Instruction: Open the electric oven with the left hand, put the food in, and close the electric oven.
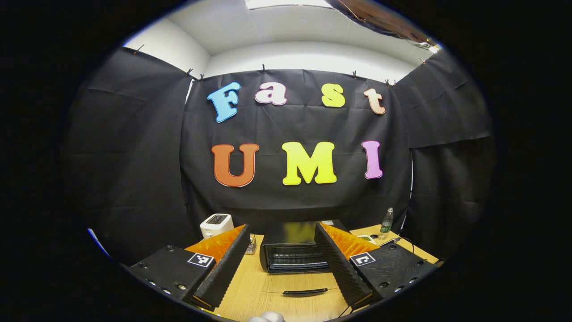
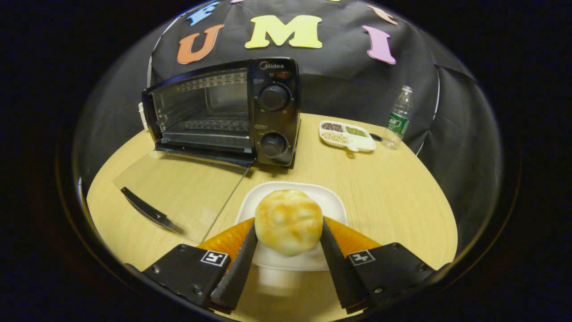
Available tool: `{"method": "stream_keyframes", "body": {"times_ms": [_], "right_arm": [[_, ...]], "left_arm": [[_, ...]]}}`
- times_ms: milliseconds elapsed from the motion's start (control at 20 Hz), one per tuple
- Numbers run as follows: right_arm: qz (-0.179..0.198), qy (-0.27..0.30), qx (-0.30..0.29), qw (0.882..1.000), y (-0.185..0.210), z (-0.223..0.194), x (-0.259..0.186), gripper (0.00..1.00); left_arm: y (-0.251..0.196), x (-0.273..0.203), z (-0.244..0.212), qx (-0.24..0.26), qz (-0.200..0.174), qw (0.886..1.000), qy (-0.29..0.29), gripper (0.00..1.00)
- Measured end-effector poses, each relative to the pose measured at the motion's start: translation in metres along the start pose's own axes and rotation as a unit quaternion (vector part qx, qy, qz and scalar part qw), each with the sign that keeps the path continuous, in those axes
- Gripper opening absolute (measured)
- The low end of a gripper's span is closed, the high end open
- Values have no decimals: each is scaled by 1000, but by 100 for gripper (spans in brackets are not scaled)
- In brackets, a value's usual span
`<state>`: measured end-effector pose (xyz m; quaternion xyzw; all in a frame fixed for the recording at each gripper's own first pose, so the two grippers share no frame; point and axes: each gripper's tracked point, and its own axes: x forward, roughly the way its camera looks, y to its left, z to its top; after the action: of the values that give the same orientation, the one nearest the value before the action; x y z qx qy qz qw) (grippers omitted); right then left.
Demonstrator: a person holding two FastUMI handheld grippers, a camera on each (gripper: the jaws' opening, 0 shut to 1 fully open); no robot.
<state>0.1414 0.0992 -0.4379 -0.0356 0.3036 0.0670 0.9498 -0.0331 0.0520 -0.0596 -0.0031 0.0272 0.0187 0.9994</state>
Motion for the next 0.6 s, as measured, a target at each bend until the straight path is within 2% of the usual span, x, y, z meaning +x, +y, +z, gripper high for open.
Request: {"method": "stream_keyframes", "body": {"times_ms": [300, 400, 600], "right_arm": [[51, -43, 71, 995, 27, 50, -35, 81], [86, -47, 126, 987, 49, 59, -39, 81], [154, -34, 225, 961, 103, 63, -30, 82]], "left_arm": [[9, -2, -2, 1, 2, 1000, 4, 95], [11, -3, -3, 1, 3, 1000, 6, 95], [12, -5, -8, 6, -1, 1000, 14, 95]]}}
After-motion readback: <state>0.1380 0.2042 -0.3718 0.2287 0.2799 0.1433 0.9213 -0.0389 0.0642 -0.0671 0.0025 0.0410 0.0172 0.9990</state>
